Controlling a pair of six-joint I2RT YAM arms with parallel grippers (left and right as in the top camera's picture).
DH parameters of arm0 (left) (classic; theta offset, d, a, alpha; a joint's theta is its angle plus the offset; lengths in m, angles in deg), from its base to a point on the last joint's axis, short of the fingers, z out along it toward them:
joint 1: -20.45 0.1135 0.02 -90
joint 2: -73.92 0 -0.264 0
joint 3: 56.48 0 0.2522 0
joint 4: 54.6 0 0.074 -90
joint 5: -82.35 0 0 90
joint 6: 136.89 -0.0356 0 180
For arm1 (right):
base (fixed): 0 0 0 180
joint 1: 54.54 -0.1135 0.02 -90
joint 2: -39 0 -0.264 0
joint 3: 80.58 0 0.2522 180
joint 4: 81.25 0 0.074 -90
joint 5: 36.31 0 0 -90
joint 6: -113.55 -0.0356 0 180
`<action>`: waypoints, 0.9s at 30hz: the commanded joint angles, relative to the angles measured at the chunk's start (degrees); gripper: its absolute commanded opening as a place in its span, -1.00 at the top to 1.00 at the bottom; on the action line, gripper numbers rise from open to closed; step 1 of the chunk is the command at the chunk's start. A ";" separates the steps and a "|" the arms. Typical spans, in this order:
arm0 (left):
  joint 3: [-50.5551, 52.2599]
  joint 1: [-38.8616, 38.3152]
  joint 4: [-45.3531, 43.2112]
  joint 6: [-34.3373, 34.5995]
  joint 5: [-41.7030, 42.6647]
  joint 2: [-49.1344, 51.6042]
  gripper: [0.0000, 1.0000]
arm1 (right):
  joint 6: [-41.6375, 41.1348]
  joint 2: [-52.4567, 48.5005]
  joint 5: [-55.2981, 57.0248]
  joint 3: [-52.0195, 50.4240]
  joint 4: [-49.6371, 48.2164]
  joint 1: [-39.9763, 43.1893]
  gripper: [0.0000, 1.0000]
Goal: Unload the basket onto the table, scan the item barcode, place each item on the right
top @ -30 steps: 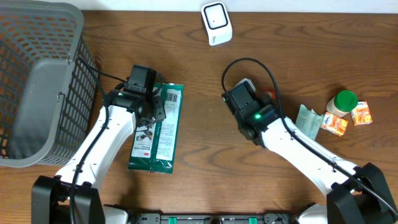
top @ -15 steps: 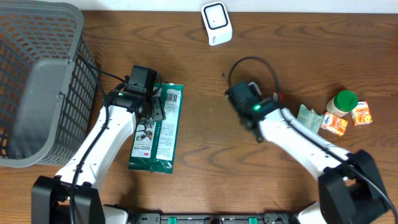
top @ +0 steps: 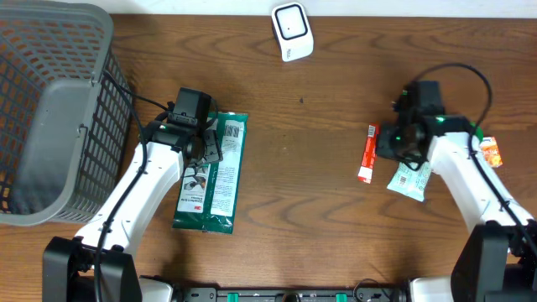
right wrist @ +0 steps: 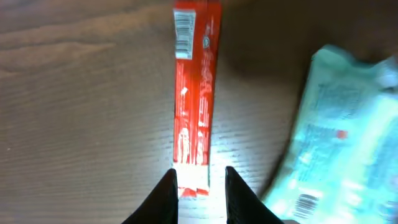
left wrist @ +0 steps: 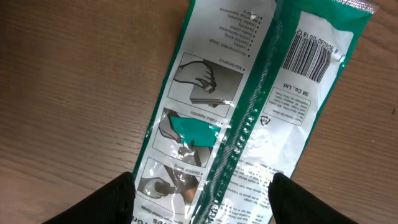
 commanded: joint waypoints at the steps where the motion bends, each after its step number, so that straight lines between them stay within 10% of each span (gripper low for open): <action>1: -0.11 0.22 -0.02 -0.28 -0.94 0.22 -0.41 | -2.54 -1.11 -7.56 -4.85 -3.93 -0.13 0.58; 18: -0.11 0.22 -0.02 -0.28 -0.94 0.22 -0.42 | -8.52 -1.14 -0.04 -17.25 -21.31 -6.21 0.54; 27: -0.11 0.22 -0.02 -0.28 -0.94 0.22 -0.41 | -8.35 -1.11 7.54 -17.25 -23.08 -11.96 0.98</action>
